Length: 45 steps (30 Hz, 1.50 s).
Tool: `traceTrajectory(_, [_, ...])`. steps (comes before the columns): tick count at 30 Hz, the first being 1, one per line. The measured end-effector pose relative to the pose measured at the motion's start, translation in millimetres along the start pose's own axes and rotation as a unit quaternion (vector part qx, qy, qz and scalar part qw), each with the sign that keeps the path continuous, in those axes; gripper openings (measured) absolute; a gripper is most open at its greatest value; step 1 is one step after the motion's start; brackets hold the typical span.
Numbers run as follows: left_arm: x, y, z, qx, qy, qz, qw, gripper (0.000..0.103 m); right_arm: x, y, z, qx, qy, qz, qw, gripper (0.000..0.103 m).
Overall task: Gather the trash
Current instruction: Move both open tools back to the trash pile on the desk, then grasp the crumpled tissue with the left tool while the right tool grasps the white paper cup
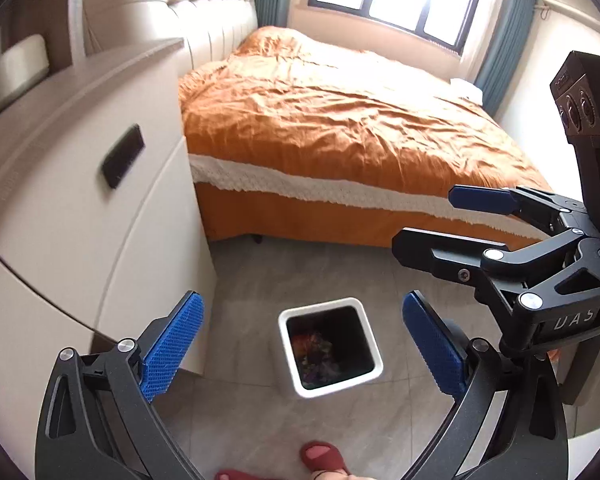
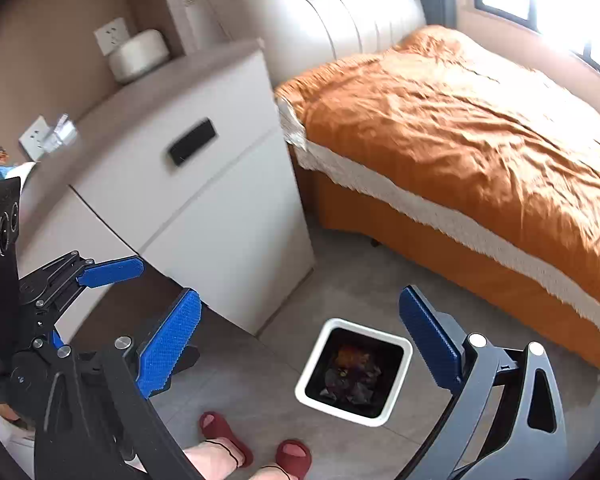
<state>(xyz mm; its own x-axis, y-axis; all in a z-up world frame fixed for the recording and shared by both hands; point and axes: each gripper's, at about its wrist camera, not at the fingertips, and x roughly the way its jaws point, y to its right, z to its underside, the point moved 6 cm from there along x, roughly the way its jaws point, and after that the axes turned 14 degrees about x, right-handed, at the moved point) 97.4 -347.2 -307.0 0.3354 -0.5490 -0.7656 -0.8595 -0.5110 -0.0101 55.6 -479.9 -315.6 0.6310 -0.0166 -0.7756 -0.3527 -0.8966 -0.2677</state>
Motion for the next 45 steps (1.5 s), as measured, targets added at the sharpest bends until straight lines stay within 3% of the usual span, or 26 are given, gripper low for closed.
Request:
traceTrajectory(6, [-76, -38, -14, -0.029, 0.034, -0.071, 0.9965, 0.098, -30, -64, -29, -0.044, 0.025, -0.043, 0.998, 0.099])
traceTrajectory(14, [-159, -100, -6, -0.078, 0.060, -0.162, 0.9818, 0.098, -56, -156, -54, -0.103, 0.054, -0.109, 0.987, 0.099])
traceTrajectory(22, [-231, -152, 24, -0.117, 0.073, -0.252, 0.9578, 0.098, -65, -250, -58, -0.164, 0.058, -0.176, 0.969, 0.099])
traceTrajectory(28, [-271, -191, 65, -0.144, 0.063, -0.313, 0.9365, 0.098, -61, -320, -49, -0.197, 0.043, -0.223, 0.954, 0.099])
traceTrajectory(38, [-309, -261, 134, -0.182, 0.027, -0.364, 0.9130, 0.098, -22, -419, -21, -0.226, -0.021, -0.267, 0.937, 0.099])
traceTrajectory(41, [-308, -278, 152, -0.182, 0.012, -0.362, 0.9140, 0.098, -3, -442, -11, -0.226, -0.047, -0.272, 0.934, 0.099])
traceTrajectory(45, [-301, -297, 174, -0.182, -0.010, -0.343, 0.9214, 0.098, 26, -464, -1, -0.231, -0.081, -0.255, 0.935, 0.099])
